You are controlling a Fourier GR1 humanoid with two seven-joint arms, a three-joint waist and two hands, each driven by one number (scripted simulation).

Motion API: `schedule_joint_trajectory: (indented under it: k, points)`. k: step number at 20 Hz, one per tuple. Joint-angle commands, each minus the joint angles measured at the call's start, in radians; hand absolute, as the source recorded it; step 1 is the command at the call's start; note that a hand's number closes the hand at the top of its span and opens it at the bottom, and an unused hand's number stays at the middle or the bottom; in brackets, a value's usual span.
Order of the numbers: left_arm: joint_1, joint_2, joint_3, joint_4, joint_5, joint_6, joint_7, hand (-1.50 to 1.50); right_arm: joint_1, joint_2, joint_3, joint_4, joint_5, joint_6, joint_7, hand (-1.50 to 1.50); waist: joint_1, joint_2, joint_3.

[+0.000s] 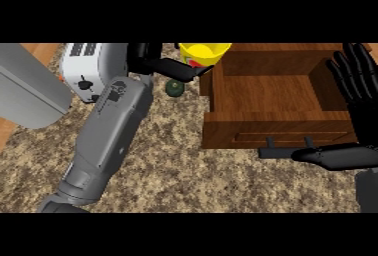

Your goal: Pick up the cup, place it into the drawer and close the drawer

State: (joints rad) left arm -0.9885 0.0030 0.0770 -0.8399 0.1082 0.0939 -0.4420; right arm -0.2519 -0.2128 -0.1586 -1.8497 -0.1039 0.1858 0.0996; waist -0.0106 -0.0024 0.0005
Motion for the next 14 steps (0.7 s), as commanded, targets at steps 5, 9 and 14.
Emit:
schedule_joint_trajectory:
  k: [5,9,14]
  points:
    - [-0.242,-0.003,-0.136,0.159,0.083,0.205,0.189,1.50,-0.051,-0.007,-0.009,0.060,-0.001,0.002,-0.009,-1.50,-0.019,0.007,0.000]
    - [-0.328,-0.003,-0.151,0.357,0.079,0.222,0.188,1.50,-0.031,-0.005,-0.012,0.085,-0.013,0.030,-0.066,-1.50,-0.050,0.019,0.001]
    - [-0.334,-0.003,-0.264,0.473,0.131,0.268,0.176,1.50,-0.074,-0.023,-0.012,0.071,-0.037,0.050,-0.044,-1.50,-0.091,0.027,0.001]
